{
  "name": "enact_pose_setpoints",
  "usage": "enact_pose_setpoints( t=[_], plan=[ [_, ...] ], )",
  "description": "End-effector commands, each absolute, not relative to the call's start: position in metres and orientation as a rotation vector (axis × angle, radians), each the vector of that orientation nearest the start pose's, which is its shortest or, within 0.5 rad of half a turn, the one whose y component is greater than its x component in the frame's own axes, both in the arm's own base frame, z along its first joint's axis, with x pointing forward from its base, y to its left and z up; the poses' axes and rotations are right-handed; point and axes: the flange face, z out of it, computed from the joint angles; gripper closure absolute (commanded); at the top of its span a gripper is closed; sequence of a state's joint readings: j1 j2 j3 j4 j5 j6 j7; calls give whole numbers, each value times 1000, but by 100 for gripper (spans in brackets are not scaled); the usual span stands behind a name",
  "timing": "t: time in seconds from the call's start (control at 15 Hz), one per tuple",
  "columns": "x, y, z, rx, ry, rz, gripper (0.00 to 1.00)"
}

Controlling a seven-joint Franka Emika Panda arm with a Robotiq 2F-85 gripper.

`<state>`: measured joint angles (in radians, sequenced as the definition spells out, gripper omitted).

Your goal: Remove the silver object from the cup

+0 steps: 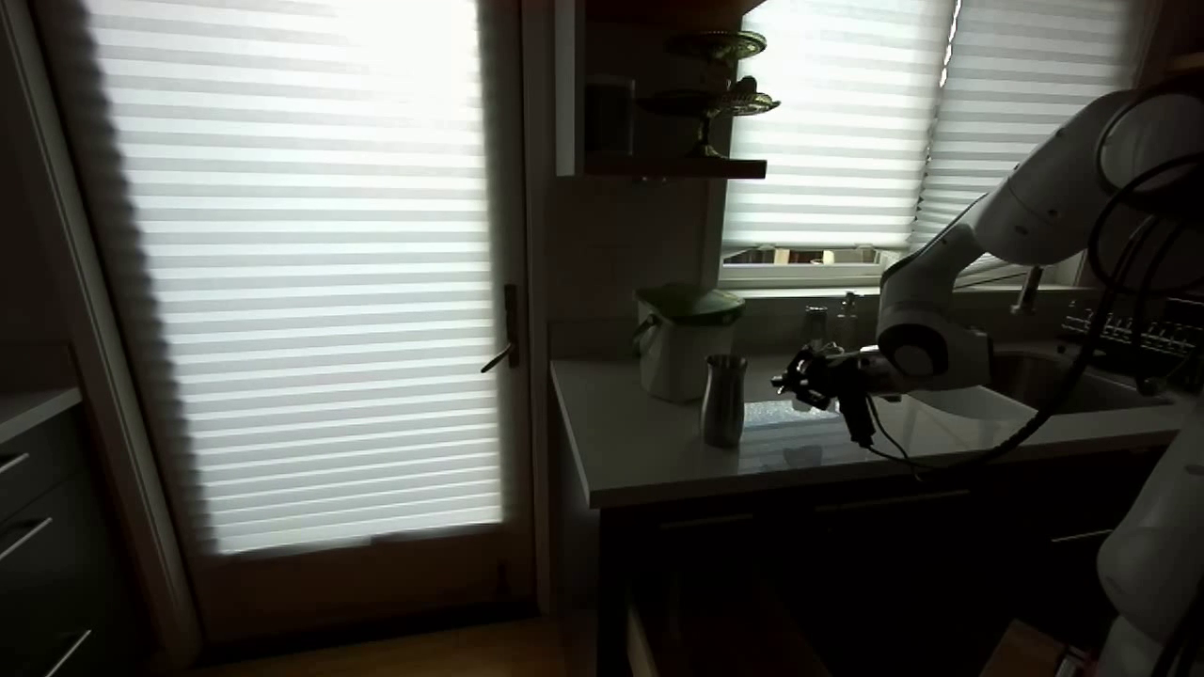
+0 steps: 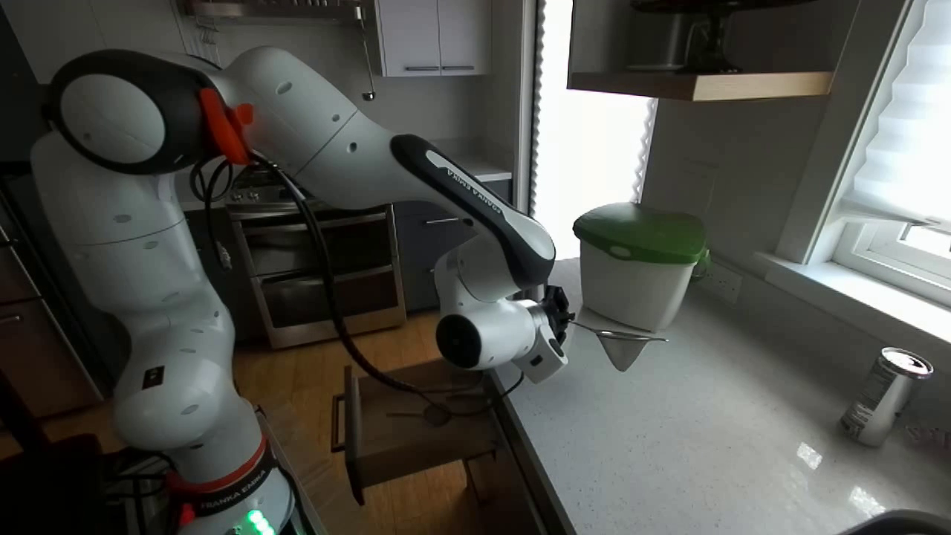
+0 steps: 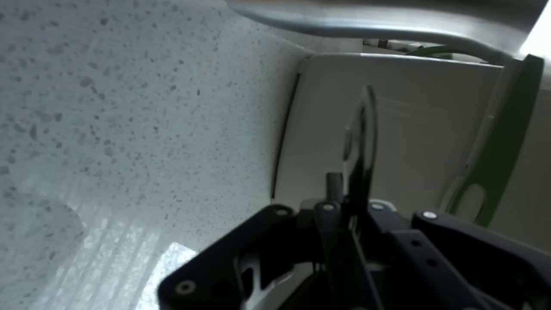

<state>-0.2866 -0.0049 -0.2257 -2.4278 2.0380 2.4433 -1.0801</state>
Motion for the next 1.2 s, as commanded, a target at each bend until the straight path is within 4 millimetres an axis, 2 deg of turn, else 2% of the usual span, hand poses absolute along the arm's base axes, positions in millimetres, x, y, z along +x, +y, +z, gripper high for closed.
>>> enact_pose_setpoints(
  t=[0.0,0.47,0.8,0.87,0.93,1.0,1.07,1.13],
  plan=[
    [432,-229,290,-1770,1235,-1019,99],
    [437,-209,264,-1836,1217,-953,99],
    [438,-204,257,-1868,1214,-924,99],
    [438,-203,256,-1874,1214,-920,90],
    [438,-202,256,-1880,1214,-917,86],
    [438,-202,256,-1889,1212,-914,83],
    [438,-202,256,-1895,1211,-913,85],
    [438,-201,257,-1900,1210,-911,80]
  ],
)
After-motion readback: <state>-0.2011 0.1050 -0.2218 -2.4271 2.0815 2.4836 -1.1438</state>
